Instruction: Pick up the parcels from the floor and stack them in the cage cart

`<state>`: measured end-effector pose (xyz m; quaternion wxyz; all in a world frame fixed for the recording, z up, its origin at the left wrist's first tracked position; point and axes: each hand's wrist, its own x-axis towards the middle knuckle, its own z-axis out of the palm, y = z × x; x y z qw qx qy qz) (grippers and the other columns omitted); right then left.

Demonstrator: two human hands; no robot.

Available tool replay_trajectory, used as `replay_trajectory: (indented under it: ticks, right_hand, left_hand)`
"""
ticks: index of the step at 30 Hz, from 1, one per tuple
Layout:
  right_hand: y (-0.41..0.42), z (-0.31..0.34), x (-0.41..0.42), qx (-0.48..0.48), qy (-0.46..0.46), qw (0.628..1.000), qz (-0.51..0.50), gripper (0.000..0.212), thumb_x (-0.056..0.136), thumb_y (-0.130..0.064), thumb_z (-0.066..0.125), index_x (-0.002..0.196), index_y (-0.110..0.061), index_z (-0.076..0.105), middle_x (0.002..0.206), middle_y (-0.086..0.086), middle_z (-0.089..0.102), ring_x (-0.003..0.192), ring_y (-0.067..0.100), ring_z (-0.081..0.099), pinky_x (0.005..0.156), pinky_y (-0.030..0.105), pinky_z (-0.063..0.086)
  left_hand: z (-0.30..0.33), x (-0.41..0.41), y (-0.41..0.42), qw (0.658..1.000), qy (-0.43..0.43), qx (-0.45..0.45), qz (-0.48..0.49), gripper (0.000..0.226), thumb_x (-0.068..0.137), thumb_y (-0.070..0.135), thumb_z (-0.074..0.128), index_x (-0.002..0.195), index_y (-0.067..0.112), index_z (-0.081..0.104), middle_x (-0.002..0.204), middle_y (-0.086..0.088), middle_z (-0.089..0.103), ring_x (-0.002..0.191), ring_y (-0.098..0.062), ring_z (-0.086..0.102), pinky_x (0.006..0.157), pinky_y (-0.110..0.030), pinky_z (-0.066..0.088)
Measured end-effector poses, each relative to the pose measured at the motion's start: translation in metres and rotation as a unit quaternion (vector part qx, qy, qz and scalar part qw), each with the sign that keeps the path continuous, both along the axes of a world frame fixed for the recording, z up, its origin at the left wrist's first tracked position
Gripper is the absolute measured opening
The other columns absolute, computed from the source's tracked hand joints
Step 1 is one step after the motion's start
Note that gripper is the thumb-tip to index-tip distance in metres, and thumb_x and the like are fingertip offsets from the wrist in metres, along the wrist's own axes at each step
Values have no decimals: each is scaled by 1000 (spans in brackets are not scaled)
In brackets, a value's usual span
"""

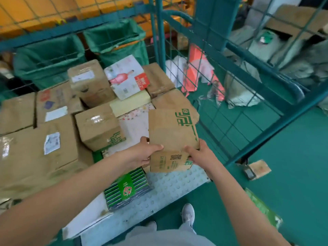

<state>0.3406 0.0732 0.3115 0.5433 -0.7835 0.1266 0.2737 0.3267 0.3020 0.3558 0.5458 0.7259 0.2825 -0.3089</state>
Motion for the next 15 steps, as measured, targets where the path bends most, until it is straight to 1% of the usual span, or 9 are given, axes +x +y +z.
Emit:
replay_trajectory:
  ticks: [3,5,6,8,11,13,14,15]
  right_hand:
    - [-6,6,26,10,-3,999,48,39,94,-40,67,126,-33,44,120,-4,66,105,18,69,87,35,57]
    - [-5,8,39,22,3,997,73,40,95,-37,67,128,-29,46,119,-3,67,105,19,69,85,33,56]
    - [-4,7,43,23,10,996,80,44,95,-38,68,132,-28,45,119,-3,67,105,19,69,88,35,57]
    - [-1,5,55,18,24,994,107,51,94,-40,68,137,-28,42,120,-3,66,104,18,69,92,40,57]
    - [6,6,70,29,43,991,120,46,97,-32,66,135,-24,41,116,2,66,96,17,70,86,38,60]
    - [12,5,83,30,52,990,125,39,97,-29,66,128,-22,42,109,6,68,89,19,69,89,43,59]
    - [16,5,89,35,55,990,122,38,97,-27,67,125,-21,43,104,7,68,85,20,67,88,45,59]
    - [20,3,94,34,57,991,120,39,96,-27,67,125,-19,43,99,8,69,82,20,65,84,44,59]
  left_hand:
    - [3,4,-9,999,-11,8,47,66,98,33,69,147,17,29,122,0,64,93,-8,63,65,-20,48]
    - [1,6,-9,997,-10,8,73,70,97,34,70,150,18,26,130,-2,61,98,-12,60,73,-24,48]
    - [0,7,-9,997,-11,13,76,73,97,35,70,152,19,24,134,-2,60,99,-13,59,73,-25,47]
    - [-1,9,-8,995,-18,21,92,77,97,35,69,155,20,20,137,-3,58,93,-8,58,67,-22,46]
    - [-4,13,-4,994,-24,24,101,81,98,37,68,157,20,16,131,0,57,90,-4,56,65,-20,46]
    - [-6,19,0,994,-25,24,106,83,98,39,67,158,21,13,125,3,55,87,-1,55,65,-19,47]
    - [-7,21,2,993,-24,22,110,84,99,40,66,159,21,12,124,4,55,87,-1,54,67,-19,47]
    - [-8,24,5,994,-26,23,108,85,99,41,66,160,22,10,127,4,56,89,-2,56,70,-19,49]
